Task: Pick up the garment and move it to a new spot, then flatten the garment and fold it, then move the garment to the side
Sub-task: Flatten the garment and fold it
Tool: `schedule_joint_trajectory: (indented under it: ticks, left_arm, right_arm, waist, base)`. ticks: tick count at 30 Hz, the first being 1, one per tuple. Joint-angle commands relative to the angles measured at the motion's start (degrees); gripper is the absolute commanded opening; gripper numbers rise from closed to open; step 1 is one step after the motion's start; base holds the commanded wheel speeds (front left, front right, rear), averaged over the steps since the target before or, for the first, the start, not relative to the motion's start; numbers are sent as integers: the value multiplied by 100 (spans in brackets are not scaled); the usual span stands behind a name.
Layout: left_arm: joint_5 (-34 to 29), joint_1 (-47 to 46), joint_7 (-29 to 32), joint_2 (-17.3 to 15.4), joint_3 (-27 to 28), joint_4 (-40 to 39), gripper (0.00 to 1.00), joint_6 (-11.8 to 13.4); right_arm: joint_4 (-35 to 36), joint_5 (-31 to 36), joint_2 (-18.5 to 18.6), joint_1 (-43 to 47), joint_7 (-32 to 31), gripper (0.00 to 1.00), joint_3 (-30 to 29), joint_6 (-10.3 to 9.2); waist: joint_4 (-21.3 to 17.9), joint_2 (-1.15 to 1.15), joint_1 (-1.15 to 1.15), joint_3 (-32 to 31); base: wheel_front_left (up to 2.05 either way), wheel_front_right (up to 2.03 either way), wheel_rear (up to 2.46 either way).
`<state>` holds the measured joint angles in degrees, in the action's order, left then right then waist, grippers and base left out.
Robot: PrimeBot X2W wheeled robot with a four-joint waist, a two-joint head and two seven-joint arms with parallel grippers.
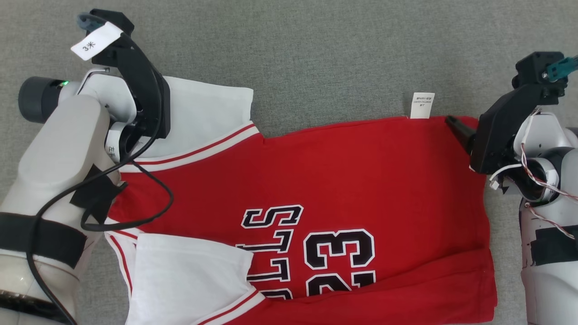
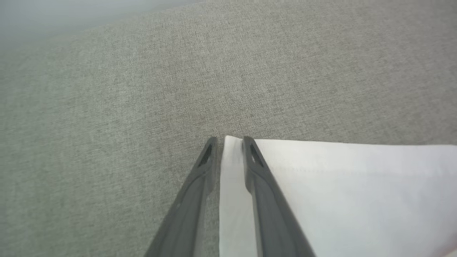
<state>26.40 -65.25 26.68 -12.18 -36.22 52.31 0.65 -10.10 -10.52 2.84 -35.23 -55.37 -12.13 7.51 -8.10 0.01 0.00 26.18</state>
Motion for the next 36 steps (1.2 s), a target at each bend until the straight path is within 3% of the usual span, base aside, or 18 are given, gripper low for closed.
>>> schedule_joint_trajectory:
  ticks: [1,2,3,4,6,19,20,23,25,28,36]
  left_arm:
    - [25,-86,23,-1,-19,44,35,12]
    - [28,-95,25,12,-26,47,30,13]
    - [44,-112,31,46,-42,65,18,13]
    - [60,-115,44,63,-50,75,15,7]
    - [74,-110,51,106,-72,93,1,6]
    - [169,-118,-46,246,-152,172,0,-63]
    - [174,-117,-68,255,-159,183,0,-67]
    - [189,-116,-106,264,-178,213,0,-86]
    - [187,-127,-135,274,-187,239,0,-98]
    - [216,-139,-197,300,-191,264,0,-102]
    - [267,-121,-335,325,-176,305,0,-109]
  right_arm:
    - [-7,40,12,-92,22,100,-41,-5]
    - [-40,51,12,-89,2,100,-56,-5]
    - [-98,82,13,-97,-10,100,-77,-5]
    - [-137,86,13,-96,-25,100,-86,-5]
    - [-209,117,13,-107,-41,100,-122,-5]
    - [-439,73,11,-203,-104,100,-255,-5]
    - [-480,65,9,-197,-110,93,-242,-5]
    - [-577,69,9,-176,-102,45,-212,-5]
    - [-618,71,9,-185,-61,34,-202,-5]
    - [-632,120,11,-193,7,3,-184,-6]
    - [-564,208,15,-131,34,0,-192,-5]
  waist:
    - [31,-1,0,15]
    - [41,-1,0,17]
    - [61,-1,0,23]
    - [70,-1,0,28]
    - [91,-1,0,37]
    - [169,-1,0,78]
    - [174,-1,0,77]
    - [180,-1,0,64]
    - [179,-1,0,54]
    - [181,-1,0,28]
    - [230,-1,0,-110]
  base:
    - [0,0,0]
    - [0,0,0]
    - [0,0,0]
    - [0,0,0]
    - [0,0,0]
    - [0,0,0]
    - [0,0,0]
    - [0,0,0]
    - [0,0,0]
    - [0,0,0]
    - [0,0,0]
